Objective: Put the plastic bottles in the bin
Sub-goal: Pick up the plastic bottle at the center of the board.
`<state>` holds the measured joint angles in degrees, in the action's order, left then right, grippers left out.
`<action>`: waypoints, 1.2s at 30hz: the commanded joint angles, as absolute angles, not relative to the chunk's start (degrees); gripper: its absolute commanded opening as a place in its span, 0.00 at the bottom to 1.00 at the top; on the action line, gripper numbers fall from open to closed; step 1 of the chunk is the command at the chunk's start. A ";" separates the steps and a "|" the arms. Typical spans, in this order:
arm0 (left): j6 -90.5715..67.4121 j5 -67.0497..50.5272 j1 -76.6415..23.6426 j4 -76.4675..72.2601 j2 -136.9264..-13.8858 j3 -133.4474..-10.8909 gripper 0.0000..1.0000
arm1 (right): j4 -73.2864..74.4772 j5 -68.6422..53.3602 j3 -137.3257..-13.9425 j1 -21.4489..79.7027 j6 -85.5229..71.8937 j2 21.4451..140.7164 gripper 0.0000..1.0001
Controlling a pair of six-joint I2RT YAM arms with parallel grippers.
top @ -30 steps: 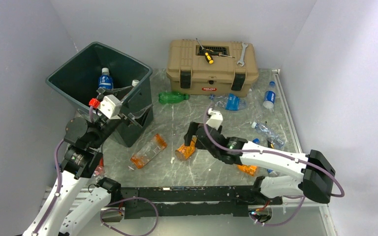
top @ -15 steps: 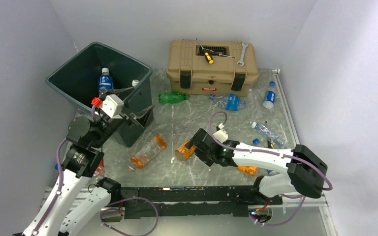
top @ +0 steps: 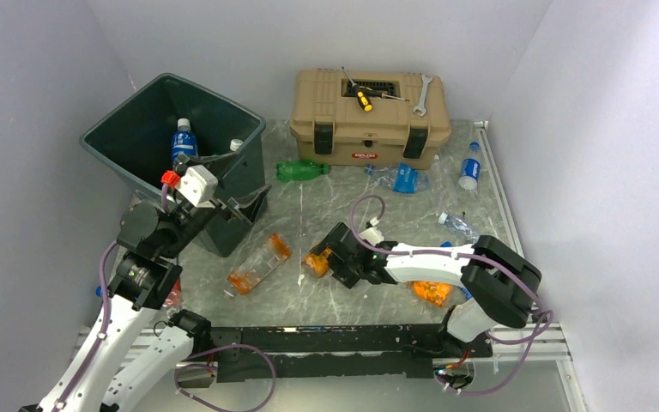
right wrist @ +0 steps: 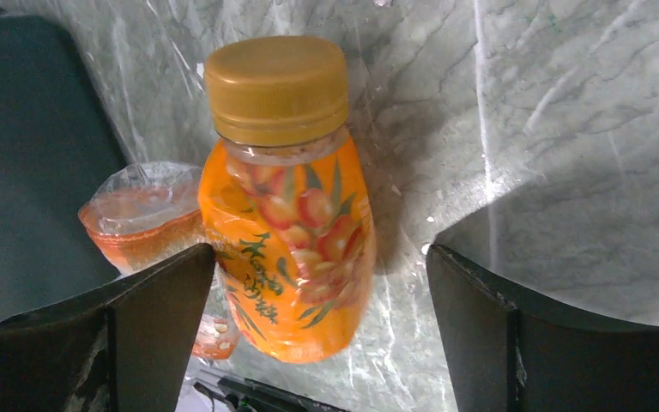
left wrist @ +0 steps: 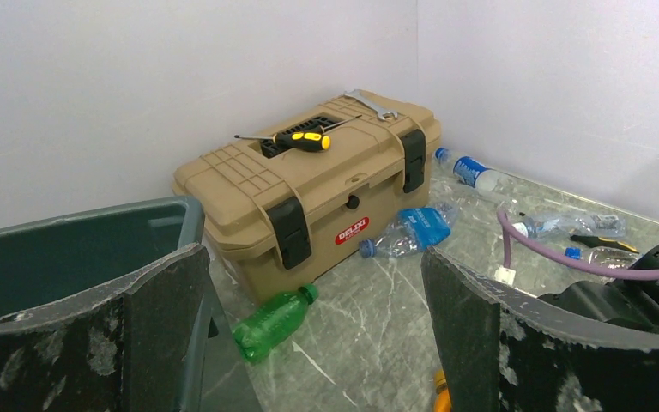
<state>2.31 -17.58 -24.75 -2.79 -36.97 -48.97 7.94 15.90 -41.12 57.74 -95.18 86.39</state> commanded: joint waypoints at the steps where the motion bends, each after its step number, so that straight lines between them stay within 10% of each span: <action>1: 1.85 -17.14 -25.14 -5.42 -36.63 -48.96 0.99 | 6.84 14.55 -41.68 57.13 -94.69 89.33 0.96; 13: 2.96 -16.33 -26.60 -4.53 -36.90 -49.11 0.99 | 1.75 19.02 -39.46 57.34 -73.62 82.64 0.53; 23: -5.86 -20.76 -27.05 -1.77 -43.28 -55.30 0.99 | -8.14 26.27 -30.18 70.27 -19.85 56.82 0.48; 36: -34.63 -39.33 -30.59 -2.04 -60.08 -66.11 0.99 | -17.67 32.75 -18.99 76.90 -1.76 37.60 0.35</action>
